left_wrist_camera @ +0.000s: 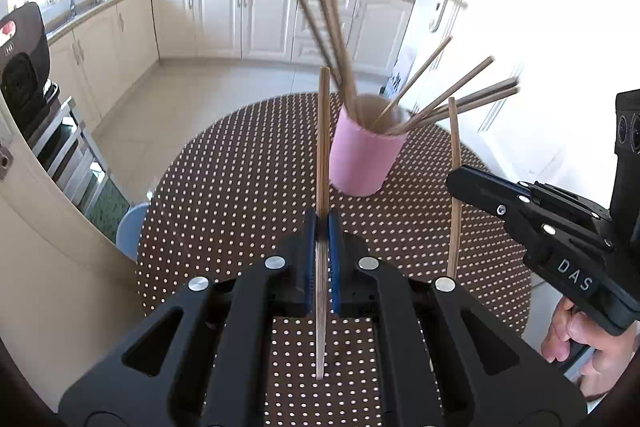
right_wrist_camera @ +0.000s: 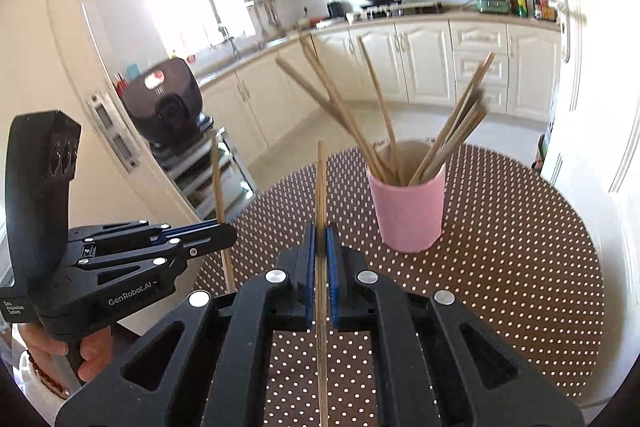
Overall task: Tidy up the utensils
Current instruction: 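Lift both held chopsticks and carry them over the pink cup, then lower the chopstick into the pink cup and open the left gripper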
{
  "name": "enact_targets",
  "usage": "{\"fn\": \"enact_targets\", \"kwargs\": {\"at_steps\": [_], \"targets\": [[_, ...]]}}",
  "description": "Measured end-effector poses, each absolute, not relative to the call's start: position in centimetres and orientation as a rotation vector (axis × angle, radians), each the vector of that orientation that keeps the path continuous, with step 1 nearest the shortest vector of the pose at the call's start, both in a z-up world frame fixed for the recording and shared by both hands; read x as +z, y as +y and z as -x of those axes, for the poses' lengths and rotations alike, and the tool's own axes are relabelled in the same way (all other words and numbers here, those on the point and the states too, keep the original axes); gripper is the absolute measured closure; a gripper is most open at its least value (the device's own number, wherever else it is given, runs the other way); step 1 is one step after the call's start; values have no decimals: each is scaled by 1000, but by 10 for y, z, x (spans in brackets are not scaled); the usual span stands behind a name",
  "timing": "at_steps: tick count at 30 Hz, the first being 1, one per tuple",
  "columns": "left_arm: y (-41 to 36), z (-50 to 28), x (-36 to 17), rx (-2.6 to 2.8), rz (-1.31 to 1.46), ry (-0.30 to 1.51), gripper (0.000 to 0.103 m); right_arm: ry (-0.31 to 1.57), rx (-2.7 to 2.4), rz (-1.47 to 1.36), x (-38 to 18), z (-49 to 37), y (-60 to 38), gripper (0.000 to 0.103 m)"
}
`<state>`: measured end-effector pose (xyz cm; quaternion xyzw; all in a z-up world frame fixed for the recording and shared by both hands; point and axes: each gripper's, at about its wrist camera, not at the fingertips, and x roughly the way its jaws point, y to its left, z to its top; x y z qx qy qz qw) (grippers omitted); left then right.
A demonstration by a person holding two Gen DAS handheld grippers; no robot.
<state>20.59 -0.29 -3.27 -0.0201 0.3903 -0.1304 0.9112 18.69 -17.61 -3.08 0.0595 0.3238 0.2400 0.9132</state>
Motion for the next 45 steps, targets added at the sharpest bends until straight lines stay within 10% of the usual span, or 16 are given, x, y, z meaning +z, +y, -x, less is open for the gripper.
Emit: {"fn": "enact_targets", "kwargs": {"at_steps": [45], "targets": [[-32, -240, 67, -353, 133, 409, 97, -38, 347, -173, 34, -190, -203, 99]]}}
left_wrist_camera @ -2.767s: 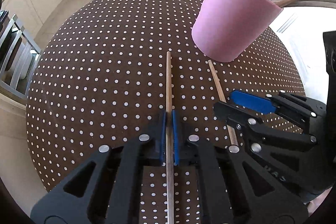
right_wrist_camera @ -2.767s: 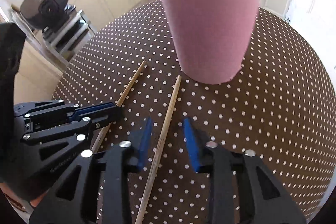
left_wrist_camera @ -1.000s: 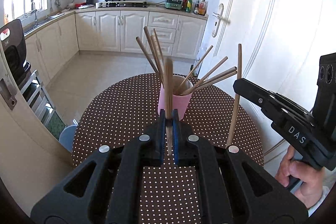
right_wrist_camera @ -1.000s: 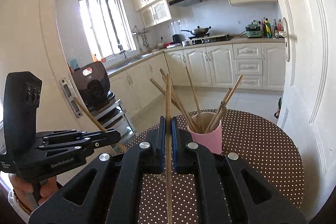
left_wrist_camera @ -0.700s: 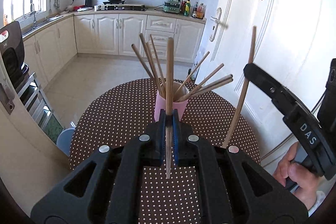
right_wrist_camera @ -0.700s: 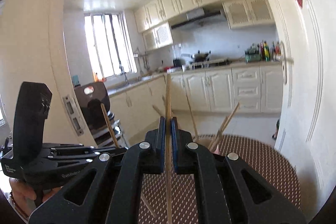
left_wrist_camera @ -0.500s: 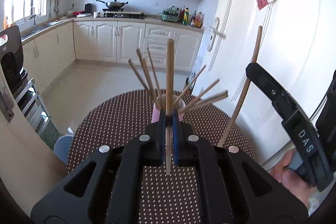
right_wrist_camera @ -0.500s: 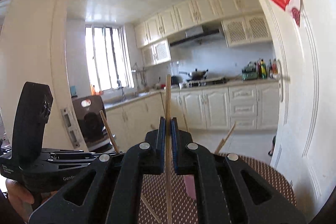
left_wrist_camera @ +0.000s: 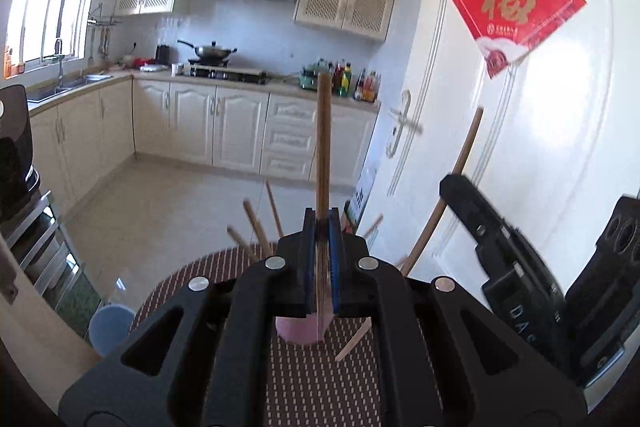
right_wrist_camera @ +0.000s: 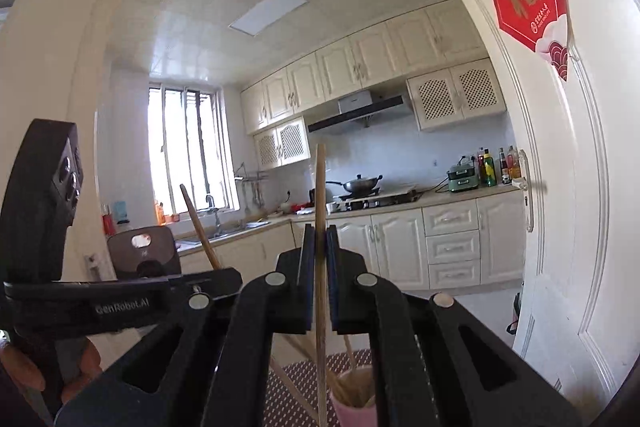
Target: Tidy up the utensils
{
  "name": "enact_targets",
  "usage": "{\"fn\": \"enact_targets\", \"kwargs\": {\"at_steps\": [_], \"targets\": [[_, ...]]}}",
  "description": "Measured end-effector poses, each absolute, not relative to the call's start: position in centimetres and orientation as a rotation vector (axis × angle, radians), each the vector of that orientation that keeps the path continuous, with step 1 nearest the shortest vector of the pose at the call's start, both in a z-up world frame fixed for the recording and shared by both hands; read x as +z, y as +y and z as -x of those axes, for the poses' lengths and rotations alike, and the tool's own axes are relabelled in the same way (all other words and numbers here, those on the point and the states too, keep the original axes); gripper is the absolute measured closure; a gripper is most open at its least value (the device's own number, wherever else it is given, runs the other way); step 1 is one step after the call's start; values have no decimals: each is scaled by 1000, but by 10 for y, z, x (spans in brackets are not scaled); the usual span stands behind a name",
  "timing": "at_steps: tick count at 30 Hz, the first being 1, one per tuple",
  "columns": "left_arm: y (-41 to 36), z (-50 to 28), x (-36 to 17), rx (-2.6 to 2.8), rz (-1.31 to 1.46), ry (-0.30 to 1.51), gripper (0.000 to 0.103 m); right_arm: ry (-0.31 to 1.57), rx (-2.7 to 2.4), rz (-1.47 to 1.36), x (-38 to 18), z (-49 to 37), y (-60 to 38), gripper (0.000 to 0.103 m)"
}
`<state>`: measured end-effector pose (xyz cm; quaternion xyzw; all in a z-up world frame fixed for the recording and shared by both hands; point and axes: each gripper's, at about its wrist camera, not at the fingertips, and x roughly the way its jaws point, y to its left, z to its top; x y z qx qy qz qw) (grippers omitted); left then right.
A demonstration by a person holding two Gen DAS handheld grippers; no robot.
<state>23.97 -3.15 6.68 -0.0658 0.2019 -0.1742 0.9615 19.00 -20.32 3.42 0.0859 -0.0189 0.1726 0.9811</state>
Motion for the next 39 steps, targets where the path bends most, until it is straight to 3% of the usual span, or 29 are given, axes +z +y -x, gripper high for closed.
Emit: {"fn": "enact_targets", "kwargs": {"at_steps": [7, 17, 39], "targets": [[-29, -264, 68, -345, 164, 361, 97, -80, 295, -169, 29, -208, -202, 99], [-27, -291, 28, -361, 172, 411, 97, -108, 240, -124, 16, -223, -192, 99], [-33, -289, -2, -377, 118, 474, 95, -50, 271, -103, 5, -229, -193, 99]]}}
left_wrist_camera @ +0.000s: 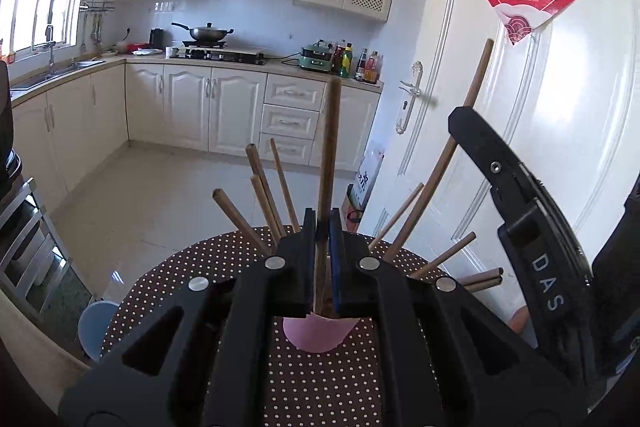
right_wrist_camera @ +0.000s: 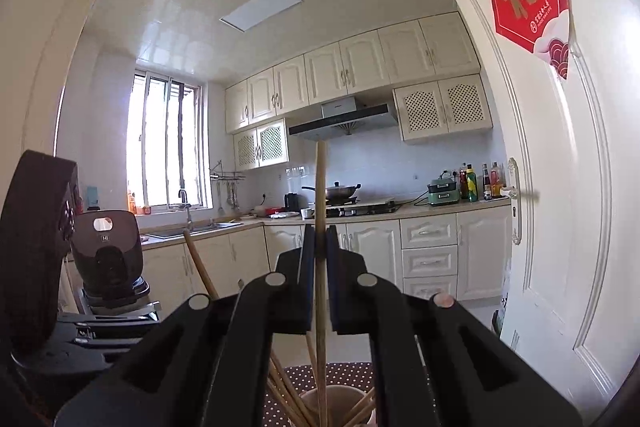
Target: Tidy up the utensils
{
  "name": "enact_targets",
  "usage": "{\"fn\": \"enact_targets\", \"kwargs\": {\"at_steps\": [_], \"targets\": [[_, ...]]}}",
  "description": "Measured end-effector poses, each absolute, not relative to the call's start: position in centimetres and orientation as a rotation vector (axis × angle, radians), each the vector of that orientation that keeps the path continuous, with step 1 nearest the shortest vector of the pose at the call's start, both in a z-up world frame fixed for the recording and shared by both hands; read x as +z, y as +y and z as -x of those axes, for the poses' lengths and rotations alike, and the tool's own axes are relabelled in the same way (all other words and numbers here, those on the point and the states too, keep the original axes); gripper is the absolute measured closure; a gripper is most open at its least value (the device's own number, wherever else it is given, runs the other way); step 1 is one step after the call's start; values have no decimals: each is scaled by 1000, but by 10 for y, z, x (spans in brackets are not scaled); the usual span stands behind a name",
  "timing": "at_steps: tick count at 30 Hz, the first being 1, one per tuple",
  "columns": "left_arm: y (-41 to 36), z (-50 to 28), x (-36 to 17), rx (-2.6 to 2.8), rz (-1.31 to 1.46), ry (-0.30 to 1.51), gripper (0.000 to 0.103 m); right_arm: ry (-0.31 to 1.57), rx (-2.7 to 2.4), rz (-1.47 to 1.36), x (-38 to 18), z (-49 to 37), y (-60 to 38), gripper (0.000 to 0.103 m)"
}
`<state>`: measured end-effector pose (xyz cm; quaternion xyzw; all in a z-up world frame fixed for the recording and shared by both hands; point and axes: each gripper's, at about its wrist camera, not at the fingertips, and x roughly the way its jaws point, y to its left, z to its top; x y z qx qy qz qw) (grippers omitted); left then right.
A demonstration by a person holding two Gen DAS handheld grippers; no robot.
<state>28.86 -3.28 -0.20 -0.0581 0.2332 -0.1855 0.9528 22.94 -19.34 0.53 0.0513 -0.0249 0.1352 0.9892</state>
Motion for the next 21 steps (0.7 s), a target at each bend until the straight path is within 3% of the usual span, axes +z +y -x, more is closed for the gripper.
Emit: {"fn": "enact_targets", "kwargs": {"at_steps": [12, 14, 15, 17, 21], "targets": [[-35, -289, -23, -368, 96, 582, 95, 6, 282, -91, -8, -224, -192, 99], [-34, -286, -25, -357, 92, 589, 89, 19, 284, -92, -11, -224, -192, 99], [-33, -285, -25, -356, 94, 587, 81, 21, 282, -91, -12, -223, -192, 99], [-29, -280, -24, -344, 99, 569, 50, 32, 282, -91, -14, -223, -192, 99], [-26, -273, -18, -327, 94, 541, 49, 52, 280, -94, -18, -224, -193, 99]]}}
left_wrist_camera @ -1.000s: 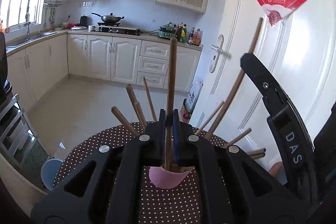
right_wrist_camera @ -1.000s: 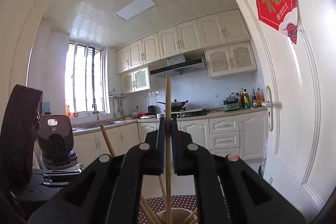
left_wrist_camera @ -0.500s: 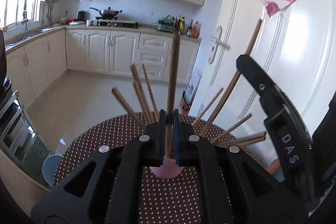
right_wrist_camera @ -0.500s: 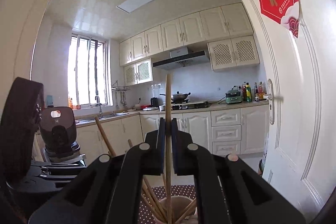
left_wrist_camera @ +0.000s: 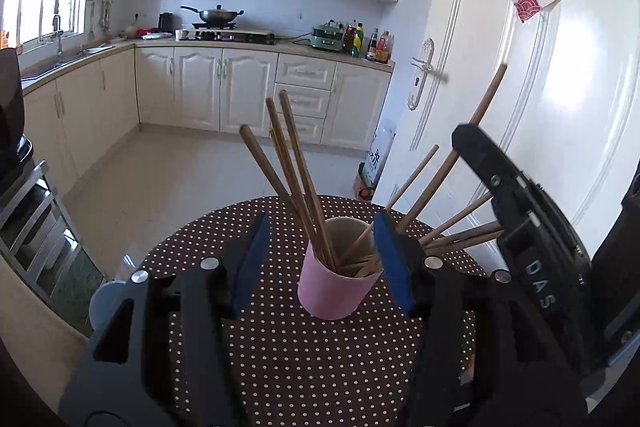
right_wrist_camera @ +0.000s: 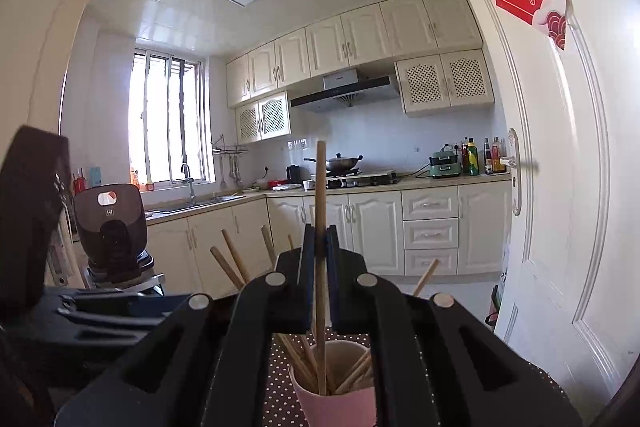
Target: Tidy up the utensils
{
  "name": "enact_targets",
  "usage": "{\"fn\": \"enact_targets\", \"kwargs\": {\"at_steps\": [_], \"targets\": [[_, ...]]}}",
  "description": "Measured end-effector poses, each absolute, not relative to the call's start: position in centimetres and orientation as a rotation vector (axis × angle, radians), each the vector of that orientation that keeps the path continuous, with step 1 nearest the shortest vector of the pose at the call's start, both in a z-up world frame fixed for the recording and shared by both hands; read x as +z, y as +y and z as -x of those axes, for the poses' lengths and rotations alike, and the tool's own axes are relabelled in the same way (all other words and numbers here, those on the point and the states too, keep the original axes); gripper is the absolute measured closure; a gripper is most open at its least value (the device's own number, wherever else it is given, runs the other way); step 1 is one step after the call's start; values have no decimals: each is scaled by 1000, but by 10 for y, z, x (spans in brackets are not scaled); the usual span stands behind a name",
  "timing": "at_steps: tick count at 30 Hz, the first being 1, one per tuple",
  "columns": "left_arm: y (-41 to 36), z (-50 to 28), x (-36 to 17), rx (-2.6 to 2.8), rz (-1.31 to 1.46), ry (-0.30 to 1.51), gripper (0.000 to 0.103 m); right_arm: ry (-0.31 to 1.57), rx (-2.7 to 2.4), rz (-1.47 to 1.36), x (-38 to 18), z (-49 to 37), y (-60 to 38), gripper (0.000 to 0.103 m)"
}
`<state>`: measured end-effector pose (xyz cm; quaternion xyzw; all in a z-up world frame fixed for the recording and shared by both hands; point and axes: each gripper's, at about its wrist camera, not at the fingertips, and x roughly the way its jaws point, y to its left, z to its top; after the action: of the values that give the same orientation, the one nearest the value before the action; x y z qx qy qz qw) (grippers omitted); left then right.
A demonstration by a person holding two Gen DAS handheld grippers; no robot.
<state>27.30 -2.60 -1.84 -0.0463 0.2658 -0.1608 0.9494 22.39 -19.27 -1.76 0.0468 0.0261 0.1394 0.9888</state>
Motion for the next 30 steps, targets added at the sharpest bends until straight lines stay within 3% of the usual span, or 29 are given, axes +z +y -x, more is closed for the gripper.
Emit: {"fn": "enact_targets", "kwargs": {"at_steps": [3, 16, 21, 30], "targets": [[-22, -268, -17, -311, 94, 530, 48, 67, 280, -92, -22, -224, -191, 99], [0, -243, -17, -206, 79, 493, 22, 104, 299, -100, -20, -211, -189, 96], [8, -227, -13, -175, 83, 469, 17, 103, 317, -103, -11, -194, -189, 77], [16, -176, -2, -131, 62, 407, 15, 139, 321, -75, 0, -151, -185, 59]]}}
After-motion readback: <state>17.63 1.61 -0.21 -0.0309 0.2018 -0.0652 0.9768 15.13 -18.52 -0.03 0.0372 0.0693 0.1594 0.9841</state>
